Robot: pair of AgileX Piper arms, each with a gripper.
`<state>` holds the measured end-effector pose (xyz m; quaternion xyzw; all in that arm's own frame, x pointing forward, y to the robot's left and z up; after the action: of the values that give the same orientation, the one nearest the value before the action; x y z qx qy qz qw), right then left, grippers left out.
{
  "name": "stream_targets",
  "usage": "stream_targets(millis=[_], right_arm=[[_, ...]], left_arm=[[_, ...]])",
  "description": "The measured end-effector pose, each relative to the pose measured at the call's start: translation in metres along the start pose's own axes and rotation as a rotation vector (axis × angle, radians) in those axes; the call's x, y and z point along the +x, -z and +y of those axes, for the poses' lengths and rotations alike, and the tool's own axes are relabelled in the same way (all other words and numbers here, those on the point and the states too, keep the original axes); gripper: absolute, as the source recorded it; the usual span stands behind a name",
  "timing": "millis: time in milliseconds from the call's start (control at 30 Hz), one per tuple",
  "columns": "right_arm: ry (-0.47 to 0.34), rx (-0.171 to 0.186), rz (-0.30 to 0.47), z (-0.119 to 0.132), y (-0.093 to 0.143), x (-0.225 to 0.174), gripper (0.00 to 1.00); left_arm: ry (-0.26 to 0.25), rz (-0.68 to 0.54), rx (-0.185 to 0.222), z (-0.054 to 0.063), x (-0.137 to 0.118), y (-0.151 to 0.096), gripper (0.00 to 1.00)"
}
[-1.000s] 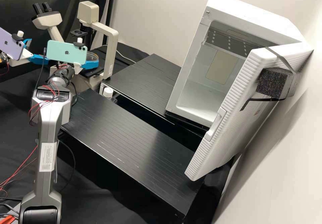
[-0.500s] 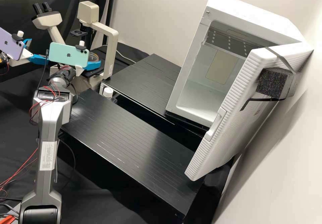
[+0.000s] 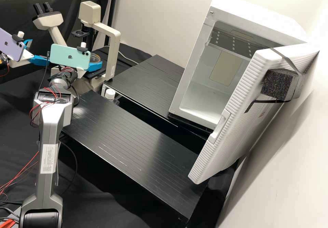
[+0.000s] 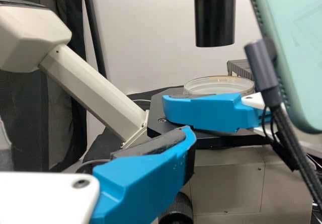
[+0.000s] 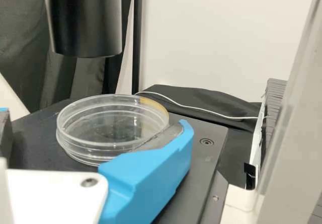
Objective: Move the petri dish to the bench.
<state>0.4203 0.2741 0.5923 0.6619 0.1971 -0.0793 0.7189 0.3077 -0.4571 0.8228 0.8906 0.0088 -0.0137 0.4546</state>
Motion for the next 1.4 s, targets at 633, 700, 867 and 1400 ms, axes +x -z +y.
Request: stream_targets(millis=[633,700,867,1400], right_arm=[[0.002,-0.011,-0.015,-0.0001,-0.0012,0.0,0.0],[0.001,-0.018,-0.014,0.0005,-0.0007,0.0001,0.0],[0.002,-0.014,-0.018,0.0004,-0.0011,0.0001,0.0],[0.0,-0.004,-0.016,0.0008,-0.0006,0.0001,0.0]], left_arm=[[0.0,0.0,0.0,0.0,0.0,0.0,1.0],[0.0,0.0,0.0,0.0,0.0,0.0,1.0],[0.0,0.0,0.0,0.0,0.0,0.0,1.0],[0.0,0.0,0.0,0.0,0.0,0.0,1.0]])
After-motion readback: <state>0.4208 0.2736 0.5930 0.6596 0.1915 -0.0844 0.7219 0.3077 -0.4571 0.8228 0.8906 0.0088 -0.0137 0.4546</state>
